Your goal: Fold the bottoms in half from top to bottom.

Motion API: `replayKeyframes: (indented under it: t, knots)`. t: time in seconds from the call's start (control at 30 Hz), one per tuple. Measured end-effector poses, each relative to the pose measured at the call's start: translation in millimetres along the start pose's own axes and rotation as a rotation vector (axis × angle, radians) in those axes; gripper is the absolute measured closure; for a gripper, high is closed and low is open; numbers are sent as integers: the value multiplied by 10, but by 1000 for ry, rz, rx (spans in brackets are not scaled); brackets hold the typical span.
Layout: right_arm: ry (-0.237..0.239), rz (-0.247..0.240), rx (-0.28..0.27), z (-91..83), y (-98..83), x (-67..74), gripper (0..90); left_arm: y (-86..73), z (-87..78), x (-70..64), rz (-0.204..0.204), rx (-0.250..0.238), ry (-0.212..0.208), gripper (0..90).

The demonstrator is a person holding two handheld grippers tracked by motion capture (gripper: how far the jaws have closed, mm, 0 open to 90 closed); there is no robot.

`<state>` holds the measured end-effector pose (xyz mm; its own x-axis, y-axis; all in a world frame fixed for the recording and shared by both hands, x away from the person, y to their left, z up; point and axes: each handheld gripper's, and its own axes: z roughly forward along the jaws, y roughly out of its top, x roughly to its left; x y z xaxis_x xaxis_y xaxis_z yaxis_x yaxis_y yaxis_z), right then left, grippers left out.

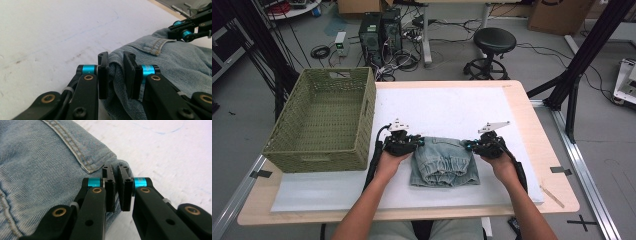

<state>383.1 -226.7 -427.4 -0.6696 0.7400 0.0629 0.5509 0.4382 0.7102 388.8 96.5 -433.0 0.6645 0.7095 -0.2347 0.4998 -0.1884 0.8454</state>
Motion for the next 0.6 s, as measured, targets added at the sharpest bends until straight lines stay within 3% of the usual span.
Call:
replayKeyframes:
  t: [0.2,0.6]
  knots:
    - [-49,3,8,76,107,-71,862,126,128,58,8,4,42,752]
    - [-117,23,6,262,326,-218,861,209,292,233,-21,-9,74,744]
